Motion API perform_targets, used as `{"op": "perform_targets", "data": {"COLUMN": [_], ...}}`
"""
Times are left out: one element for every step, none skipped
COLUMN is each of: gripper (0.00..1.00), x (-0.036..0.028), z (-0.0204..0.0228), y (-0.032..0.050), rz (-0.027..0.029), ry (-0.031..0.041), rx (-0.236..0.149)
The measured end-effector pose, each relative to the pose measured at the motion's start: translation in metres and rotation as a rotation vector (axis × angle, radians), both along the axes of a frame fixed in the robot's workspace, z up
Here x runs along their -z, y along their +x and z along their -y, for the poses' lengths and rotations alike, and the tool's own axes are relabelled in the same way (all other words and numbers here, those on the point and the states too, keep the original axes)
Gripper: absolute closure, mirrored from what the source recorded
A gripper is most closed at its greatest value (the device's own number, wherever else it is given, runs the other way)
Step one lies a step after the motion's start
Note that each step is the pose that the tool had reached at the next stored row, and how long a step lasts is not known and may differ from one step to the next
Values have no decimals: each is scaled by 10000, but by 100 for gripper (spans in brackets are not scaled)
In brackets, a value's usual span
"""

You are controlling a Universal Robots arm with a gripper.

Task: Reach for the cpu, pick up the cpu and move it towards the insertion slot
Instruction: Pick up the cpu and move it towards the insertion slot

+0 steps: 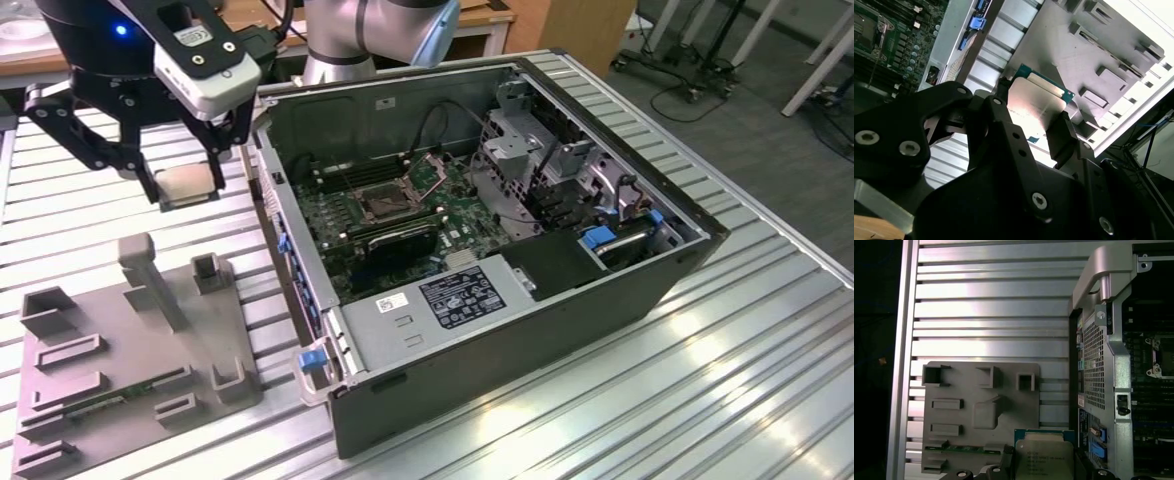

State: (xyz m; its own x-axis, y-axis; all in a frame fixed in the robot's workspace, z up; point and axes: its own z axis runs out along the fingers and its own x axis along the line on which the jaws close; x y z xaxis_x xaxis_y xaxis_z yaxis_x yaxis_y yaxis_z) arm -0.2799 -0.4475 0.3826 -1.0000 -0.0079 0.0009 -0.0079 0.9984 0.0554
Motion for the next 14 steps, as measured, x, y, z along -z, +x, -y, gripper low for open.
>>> {"op": "perform_targets", "data": {"gripper": [45,45,45,45,45,45,45,45,45,45,45,45,45,45], "x": [0,0,0,0,0,0,0,0,0,0,0,0,0,0], "z": [0,0,0,0,0,0,0,0,-1,-1,-1,-1,-1,-1], "y": [3,6,9,11,14,17,20,23,25,28,31,34,37,40], "rz": [0,0,0,-1,0,-1,0,0,0,-1,0,0,-1,0], "ry": [0,0,0,-1,0,-1,0,0,0,0,0,0,0,0], "rx": [0,0,0,0,0,0,0,0,0,0,0,0,0,0]}}
